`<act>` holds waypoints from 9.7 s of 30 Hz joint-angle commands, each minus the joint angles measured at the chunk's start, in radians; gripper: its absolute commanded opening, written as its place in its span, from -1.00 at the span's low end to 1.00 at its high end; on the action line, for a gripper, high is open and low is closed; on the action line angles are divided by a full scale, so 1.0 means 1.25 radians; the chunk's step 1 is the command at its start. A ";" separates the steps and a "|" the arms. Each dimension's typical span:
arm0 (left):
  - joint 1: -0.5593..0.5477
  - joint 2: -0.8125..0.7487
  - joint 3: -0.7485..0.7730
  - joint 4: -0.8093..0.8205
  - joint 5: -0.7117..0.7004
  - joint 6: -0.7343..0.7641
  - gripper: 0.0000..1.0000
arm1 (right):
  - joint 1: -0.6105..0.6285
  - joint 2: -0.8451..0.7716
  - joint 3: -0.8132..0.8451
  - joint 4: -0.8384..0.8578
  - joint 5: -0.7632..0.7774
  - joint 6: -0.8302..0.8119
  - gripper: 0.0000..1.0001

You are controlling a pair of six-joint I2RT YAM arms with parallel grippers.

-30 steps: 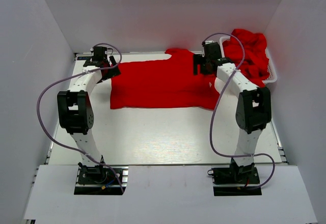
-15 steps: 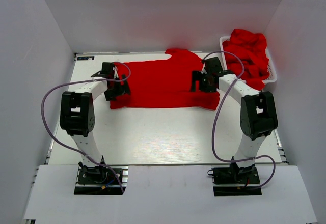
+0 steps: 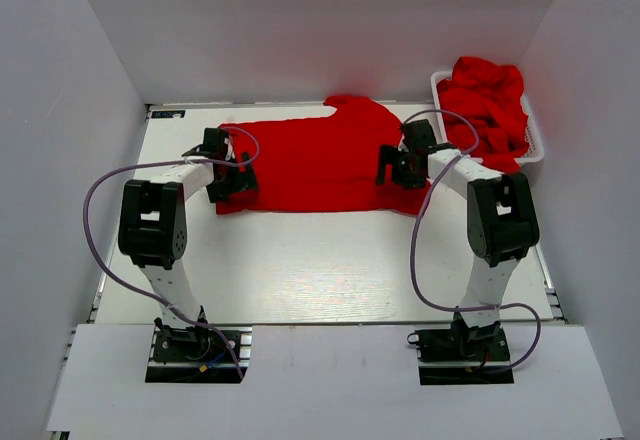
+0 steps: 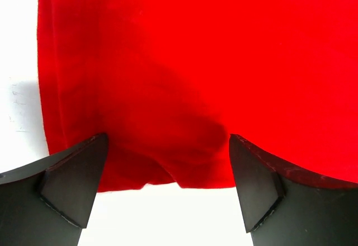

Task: Fold and stack the t-shirts
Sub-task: Fold the flattened tshirt in 1/3 of the way, then grap the side of the flattened tshirt furthest away from the robot with both arms

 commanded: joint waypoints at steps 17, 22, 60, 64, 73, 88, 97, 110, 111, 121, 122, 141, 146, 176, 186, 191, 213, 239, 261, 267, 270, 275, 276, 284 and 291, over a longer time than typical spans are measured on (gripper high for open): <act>0.008 -0.193 -0.356 -0.115 -0.056 -0.154 1.00 | -0.015 -0.288 -0.470 0.051 0.069 0.118 0.81; -0.003 -0.362 -0.456 -0.239 -0.047 -0.195 1.00 | -0.010 -0.475 -0.623 0.015 -0.001 0.179 0.81; -0.010 -0.490 -0.244 -0.259 -0.100 -0.142 1.00 | 0.000 -0.527 -0.547 0.060 -0.045 0.130 0.60; -0.010 -0.483 -0.251 -0.252 -0.100 -0.142 1.00 | -0.001 -0.526 -0.547 0.076 -0.053 0.129 0.48; -0.010 -0.475 -0.259 -0.244 -0.093 -0.142 1.00 | 0.000 -0.506 -0.543 0.087 -0.060 0.126 0.48; -0.010 -0.468 -0.259 -0.244 -0.085 -0.142 1.00 | -0.002 -0.479 -0.526 0.102 -0.081 0.121 0.48; -0.010 -0.468 -0.259 -0.244 -0.085 -0.142 1.00 | -0.002 -0.469 -0.531 0.103 -0.071 0.123 0.32; -0.010 -0.468 -0.243 -0.268 -0.101 -0.135 1.00 | -0.004 -0.456 -0.535 0.118 -0.031 0.134 -0.30; -0.010 -0.468 -0.243 -0.268 -0.108 -0.135 1.00 | -0.002 -0.457 -0.534 0.118 -0.030 0.134 -0.43; -0.010 -0.483 -0.235 -0.282 -0.123 -0.135 1.00 | -0.004 -0.463 -0.533 0.099 0.005 0.127 -1.00; -0.010 -0.483 -0.235 -0.282 -0.130 -0.135 1.00 | -0.002 -0.466 -0.533 0.097 0.010 0.125 -1.00; -0.010 -0.459 -0.206 -0.258 -0.123 -0.113 1.00 | 0.000 -0.413 -0.382 0.161 -0.078 0.071 -1.00; -0.010 -0.452 -0.199 -0.250 -0.123 -0.113 1.00 | 0.000 -0.343 -0.300 0.188 -0.104 0.065 -1.00; 0.012 -0.230 0.056 -0.278 -0.202 -0.098 1.00 | 0.037 0.040 0.249 0.028 -0.074 -0.080 0.81; 0.038 -0.072 0.187 -0.260 -0.228 -0.087 1.00 | 0.037 0.350 0.651 0.046 0.011 -0.060 0.81; 0.065 -0.005 0.212 -0.252 -0.219 -0.094 1.00 | 0.041 0.413 0.692 0.158 0.042 -0.047 0.81; 0.095 0.139 0.243 -0.192 -0.171 -0.087 1.00 | 0.049 0.634 0.801 0.331 0.003 0.031 0.81; 0.095 0.195 0.214 -0.142 -0.116 -0.072 0.32 | 0.053 0.644 0.825 0.247 0.021 0.027 -0.16; 0.095 0.132 0.197 -0.081 -0.082 -0.025 -1.00 | 0.084 0.488 0.635 0.352 0.101 -0.076 -1.00; 0.095 0.054 0.154 -0.048 -0.063 -0.017 -1.00 | 0.095 0.318 0.464 0.474 0.156 -0.131 -1.00; 0.095 0.029 0.146 -0.048 -0.056 -0.026 -1.00 | 0.098 0.219 0.332 0.534 0.144 -0.141 -1.00; 0.086 -0.020 0.120 -0.071 -0.047 -0.033 -1.00 | 0.097 0.076 0.137 0.633 0.119 -0.140 -1.00; 0.086 -0.031 0.107 -0.071 -0.047 -0.033 -1.00 | 0.096 0.062 0.125 0.628 0.119 -0.145 -1.00; 0.086 -0.148 0.021 -0.071 -0.032 -0.048 -1.00 | 0.099 -0.132 -0.115 0.614 0.135 -0.130 -1.00; 0.086 -0.218 -0.021 -0.103 -0.042 -0.048 -1.00 | 0.098 -0.339 -0.302 0.534 0.216 -0.112 -1.00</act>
